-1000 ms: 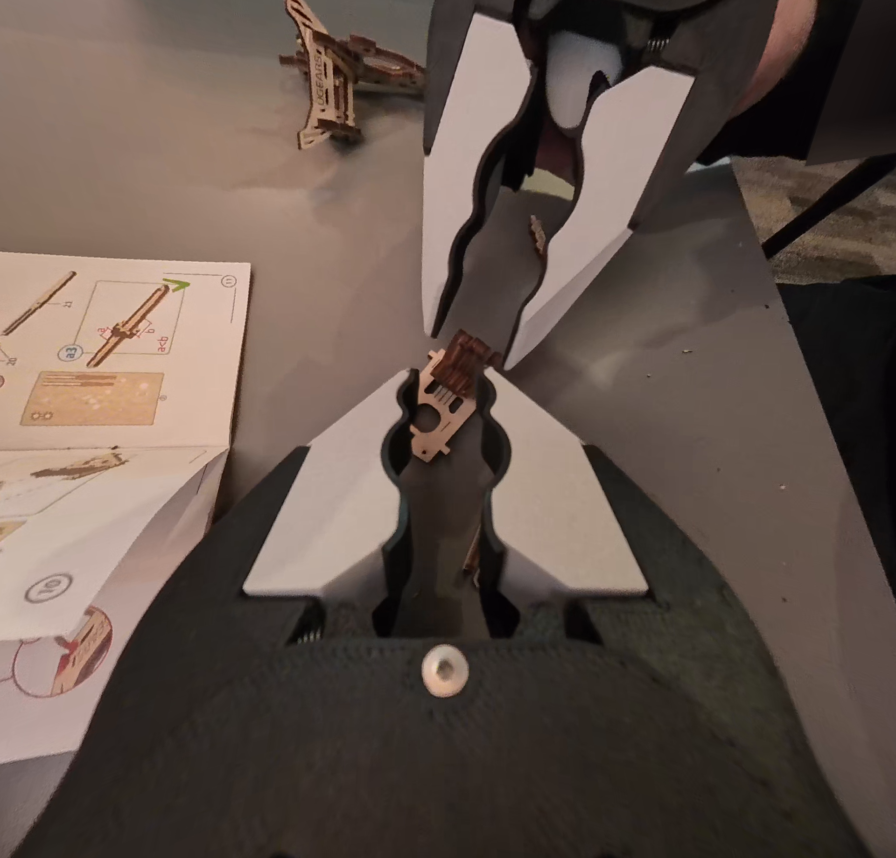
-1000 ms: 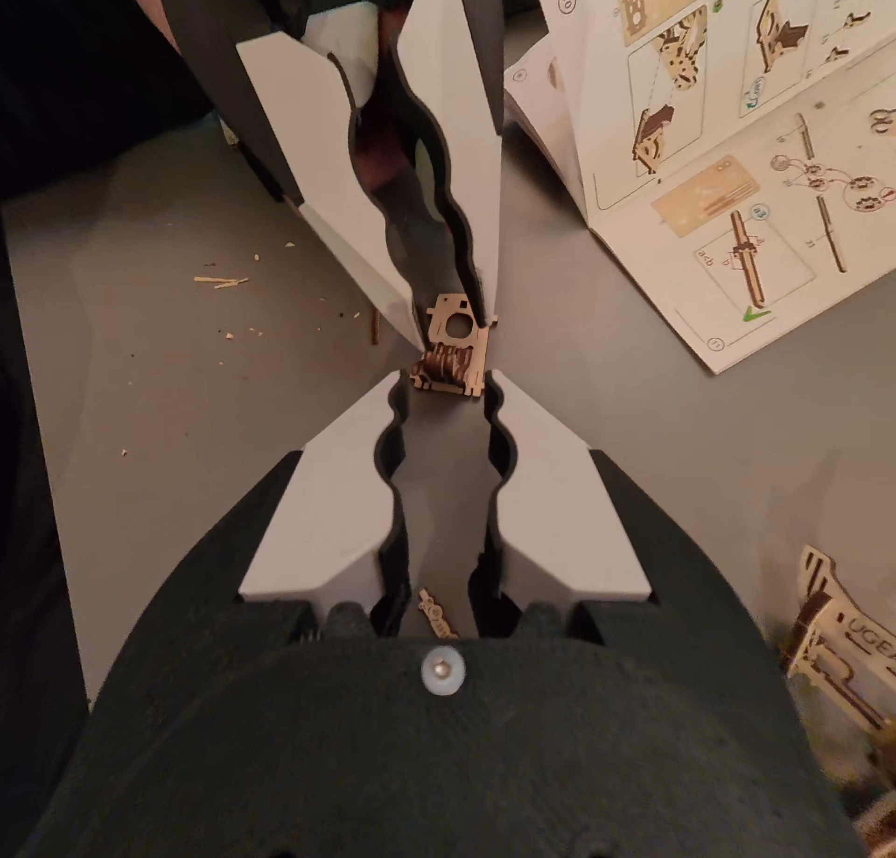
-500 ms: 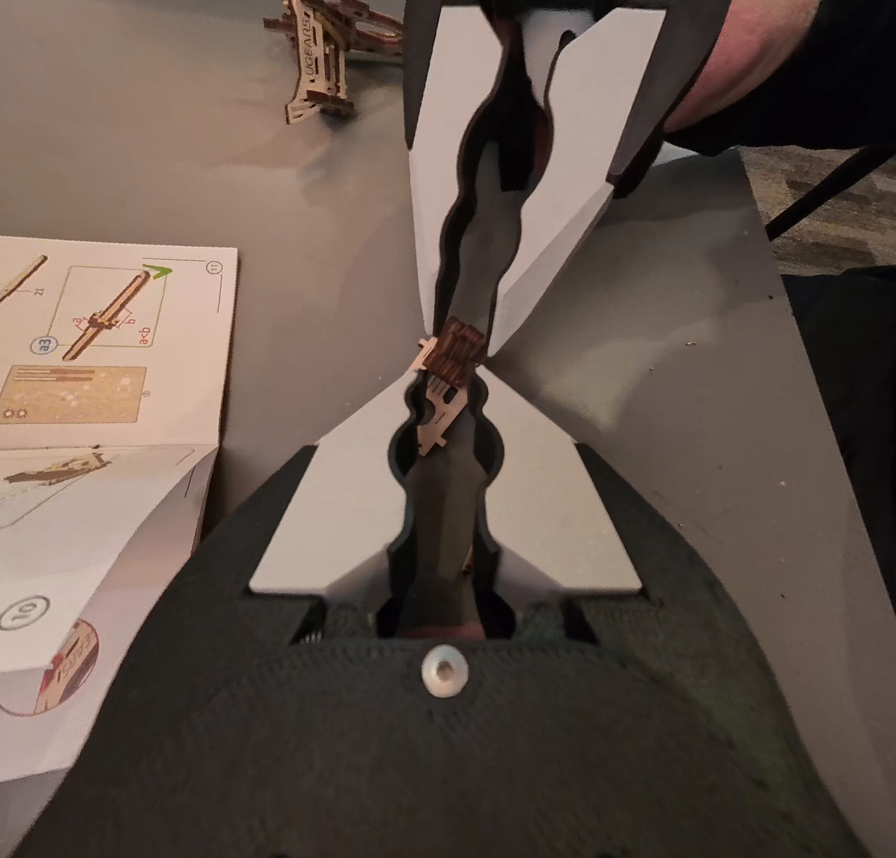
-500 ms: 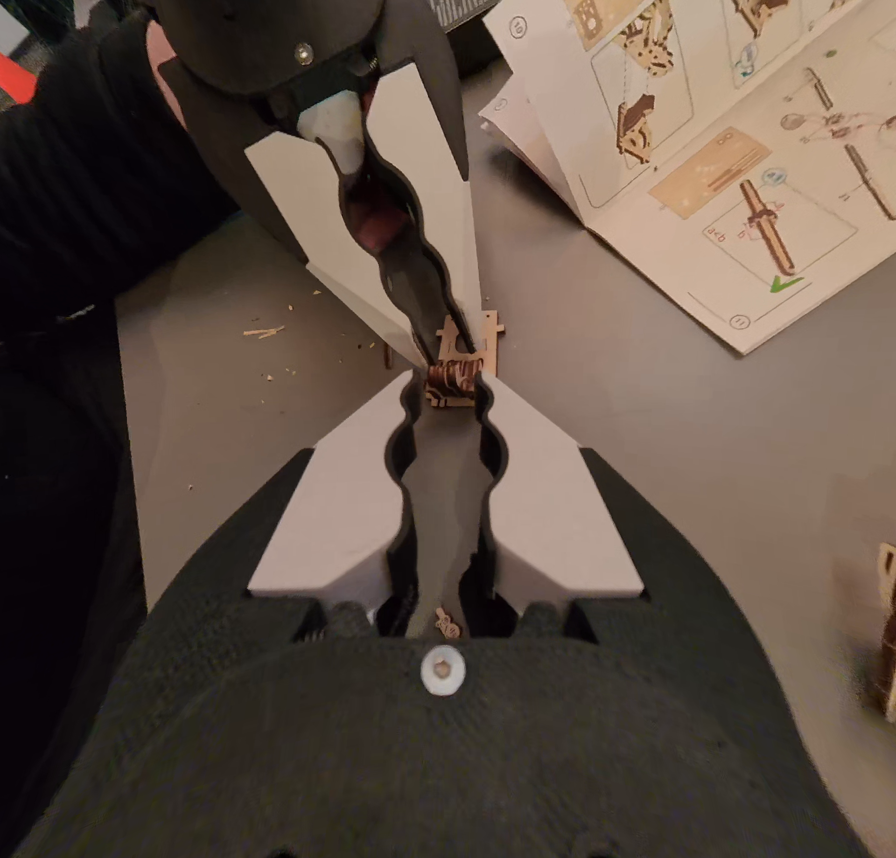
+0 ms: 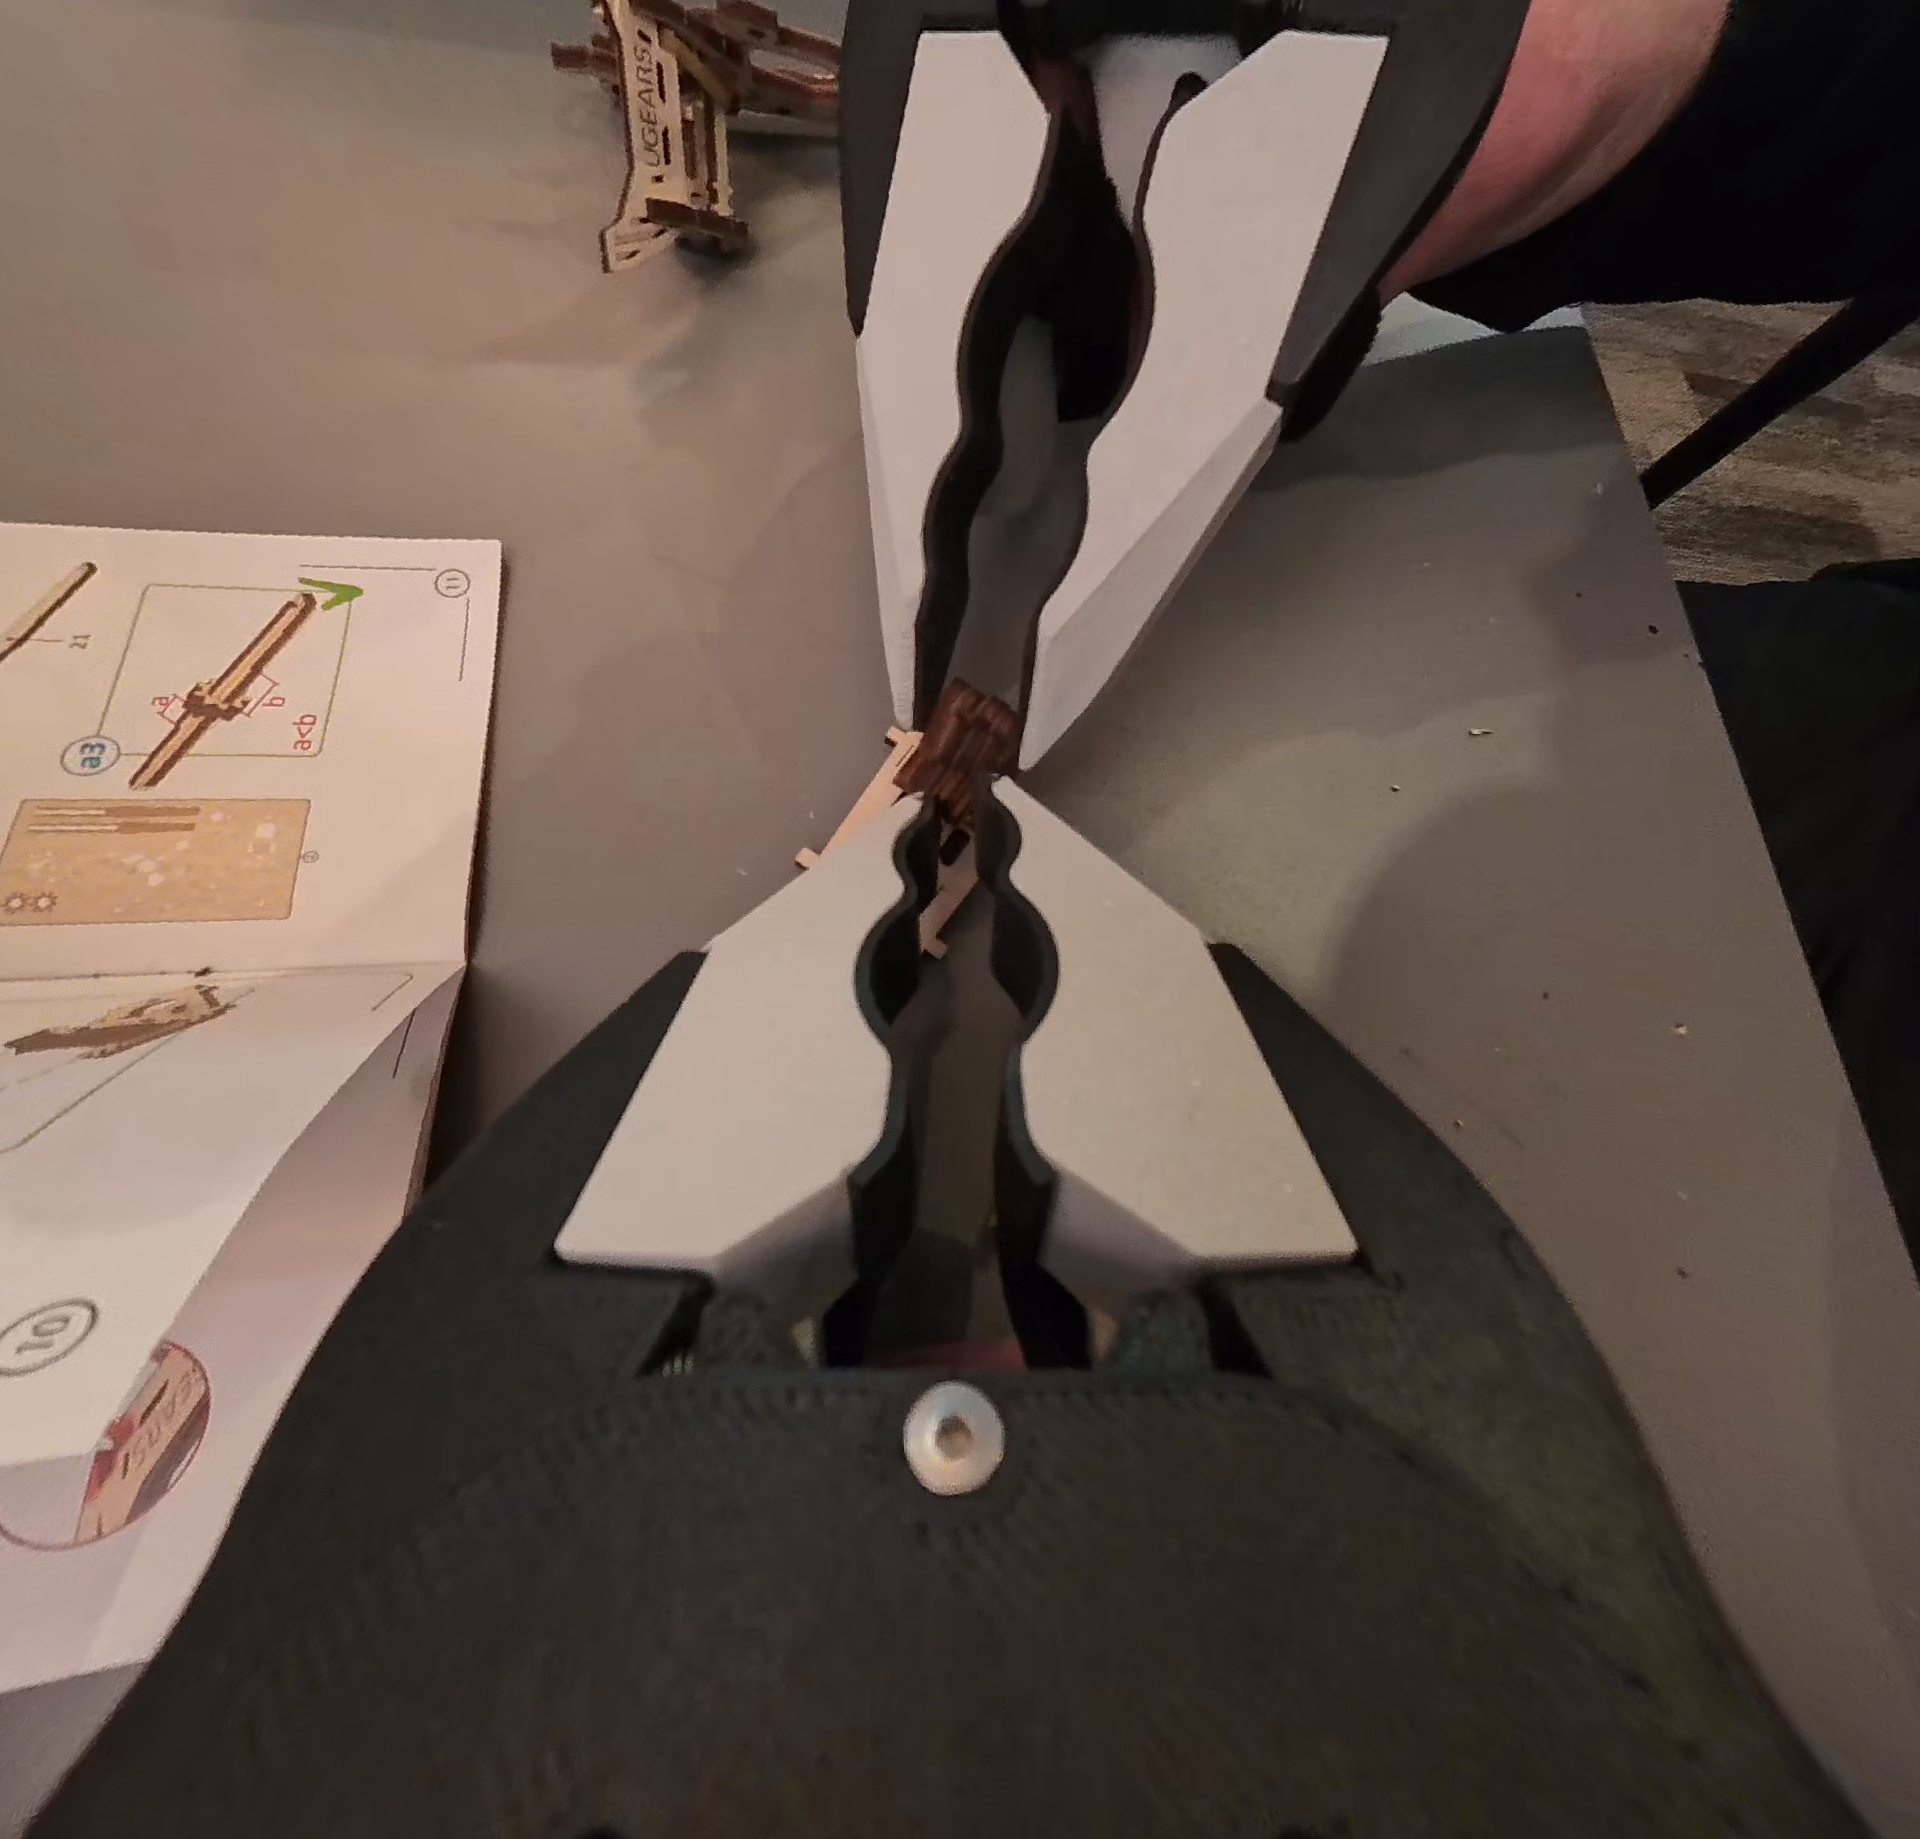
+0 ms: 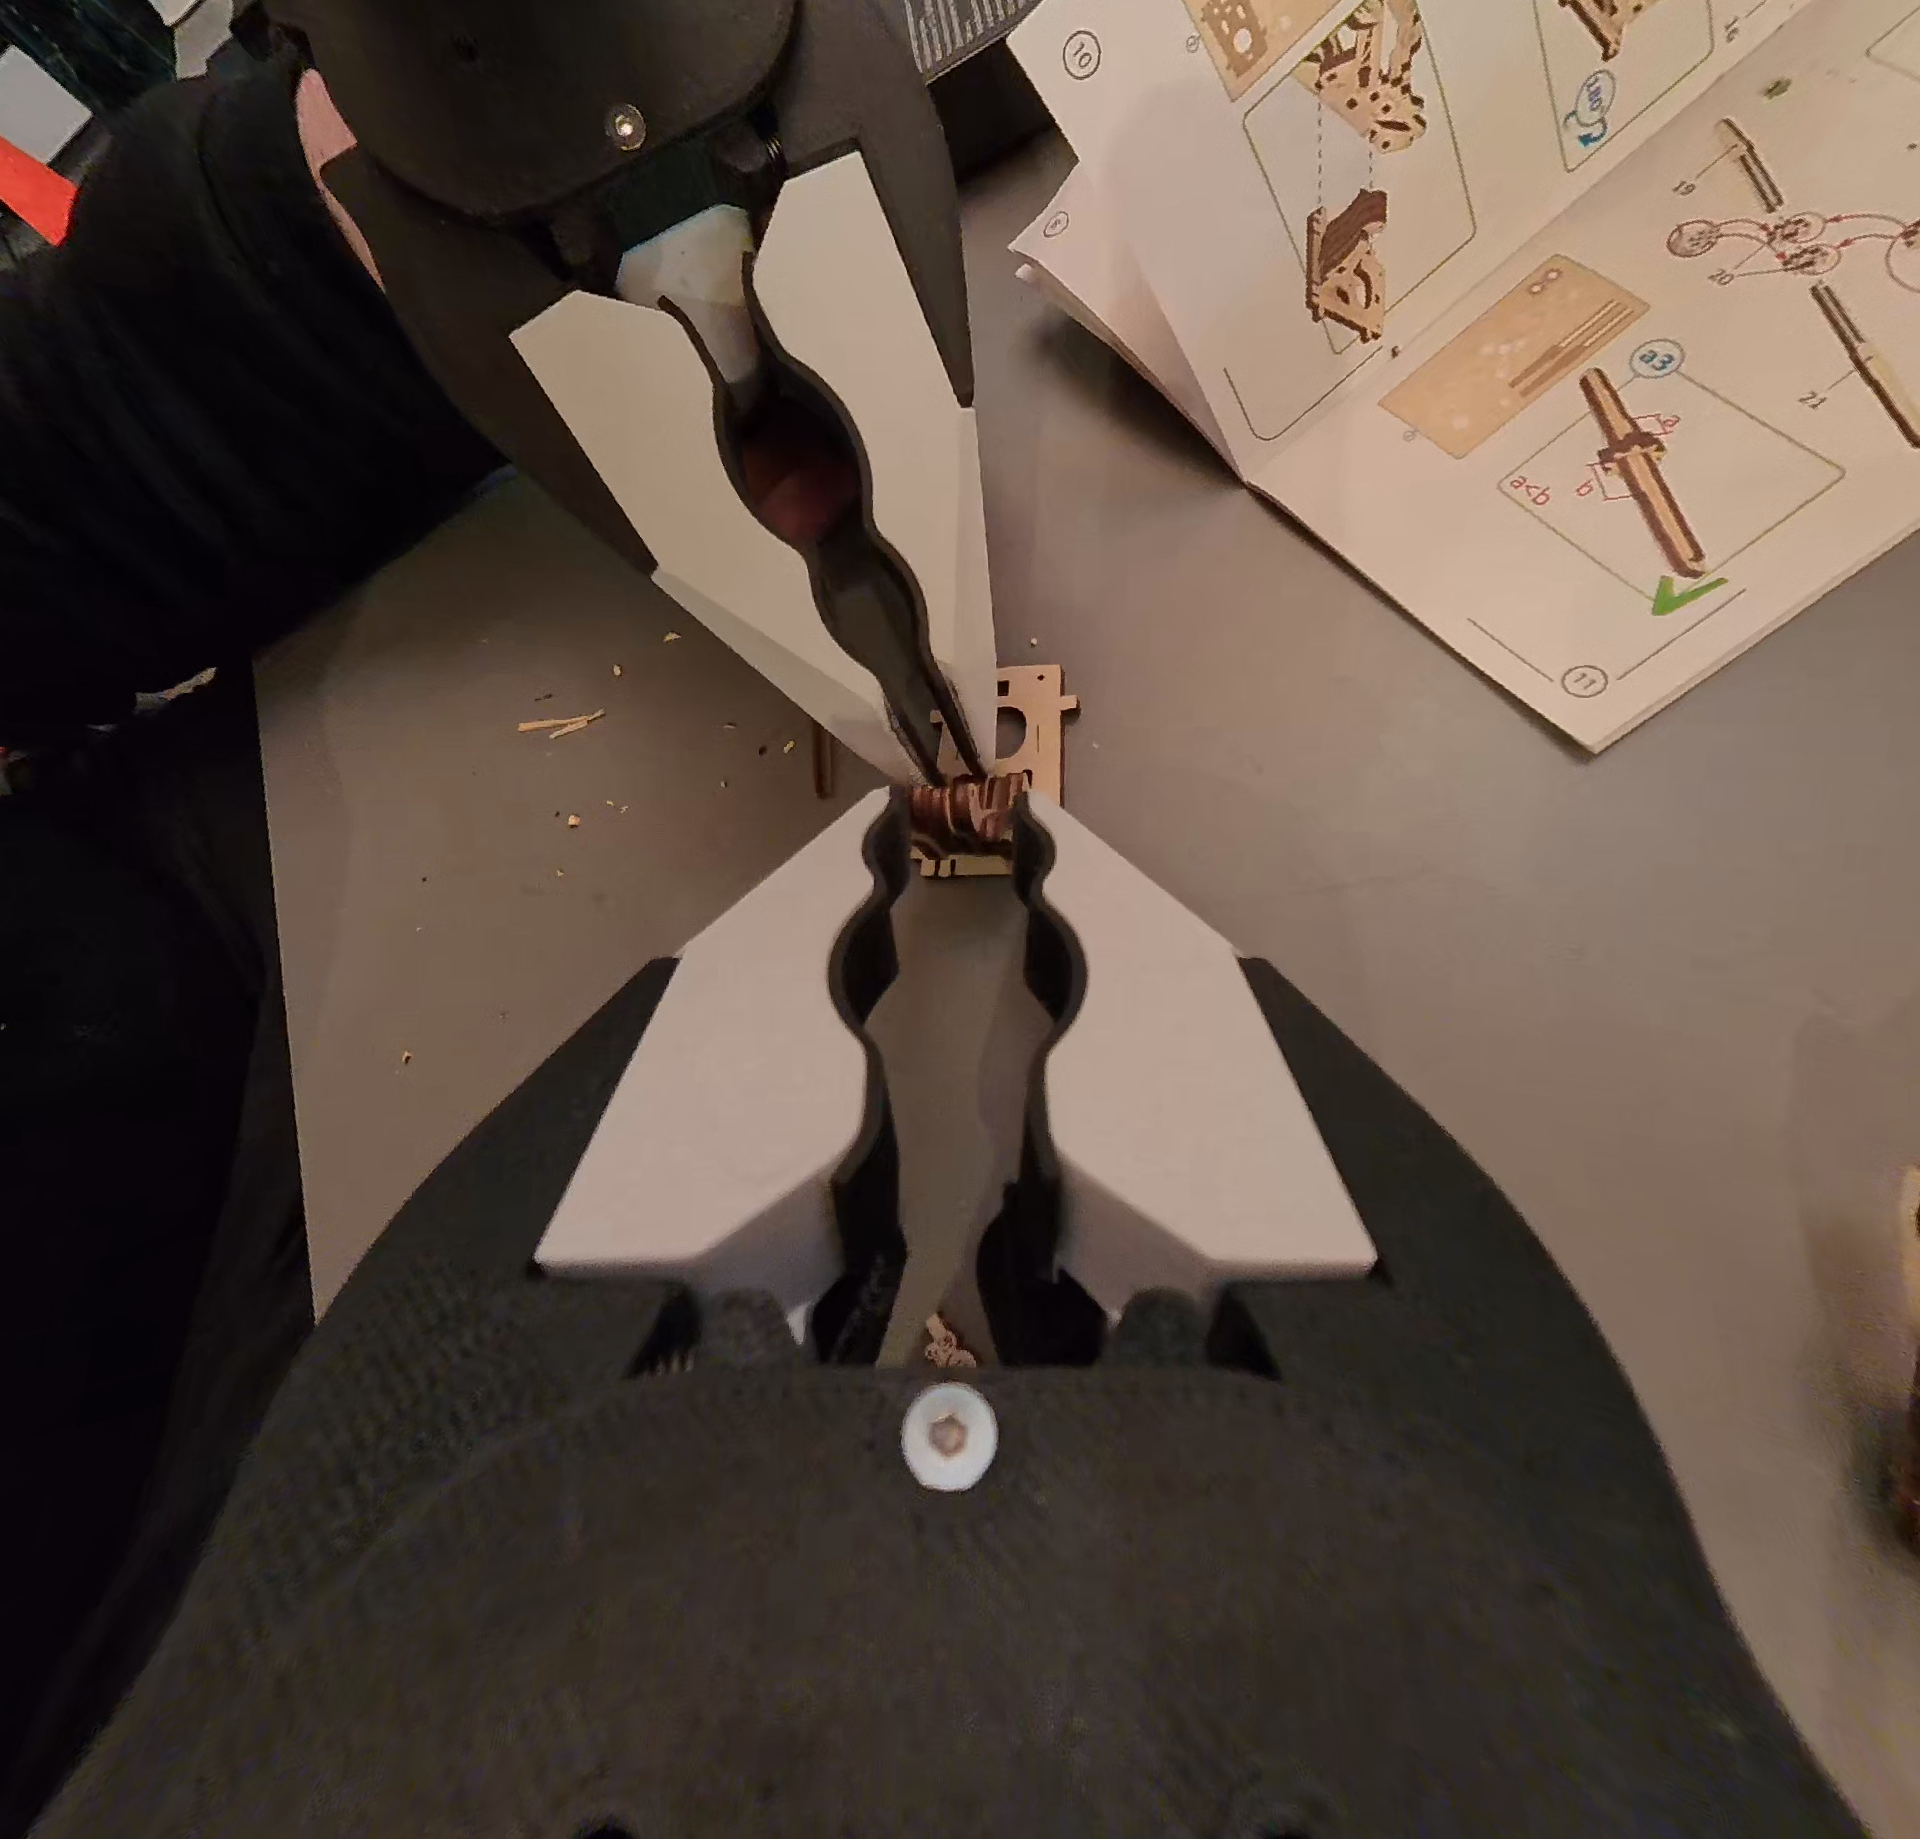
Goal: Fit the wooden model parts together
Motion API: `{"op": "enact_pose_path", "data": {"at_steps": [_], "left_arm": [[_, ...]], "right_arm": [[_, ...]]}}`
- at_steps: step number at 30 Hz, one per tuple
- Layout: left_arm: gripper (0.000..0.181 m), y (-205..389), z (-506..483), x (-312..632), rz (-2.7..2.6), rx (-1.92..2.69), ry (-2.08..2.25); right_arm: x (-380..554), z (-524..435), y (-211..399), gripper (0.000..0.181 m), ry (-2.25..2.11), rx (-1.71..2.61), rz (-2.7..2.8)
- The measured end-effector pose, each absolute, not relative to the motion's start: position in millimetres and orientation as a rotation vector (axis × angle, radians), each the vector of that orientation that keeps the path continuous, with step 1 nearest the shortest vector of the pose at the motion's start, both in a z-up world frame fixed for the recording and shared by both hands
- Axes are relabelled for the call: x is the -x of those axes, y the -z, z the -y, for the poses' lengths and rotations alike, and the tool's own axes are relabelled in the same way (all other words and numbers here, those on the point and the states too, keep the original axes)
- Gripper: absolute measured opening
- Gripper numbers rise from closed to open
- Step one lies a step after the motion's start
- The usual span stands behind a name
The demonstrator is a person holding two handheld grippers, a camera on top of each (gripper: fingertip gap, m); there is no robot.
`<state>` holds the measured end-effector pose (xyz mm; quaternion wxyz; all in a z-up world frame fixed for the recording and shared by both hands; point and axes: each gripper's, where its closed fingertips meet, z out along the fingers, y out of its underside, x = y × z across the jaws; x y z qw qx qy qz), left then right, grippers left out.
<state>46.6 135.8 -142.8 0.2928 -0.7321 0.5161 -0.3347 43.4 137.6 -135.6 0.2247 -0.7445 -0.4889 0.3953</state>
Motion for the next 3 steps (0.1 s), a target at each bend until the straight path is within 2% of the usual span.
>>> {"op": "enact_pose_path", "data": {"at_steps": [3], "left_arm": [[0.004,142.8,-135.8,-46.7,-1.380,1.939,0.864]], "right_arm": [[-43.4,-137.4,136.0,0.017,-1.063,2.048,1.369]]}}
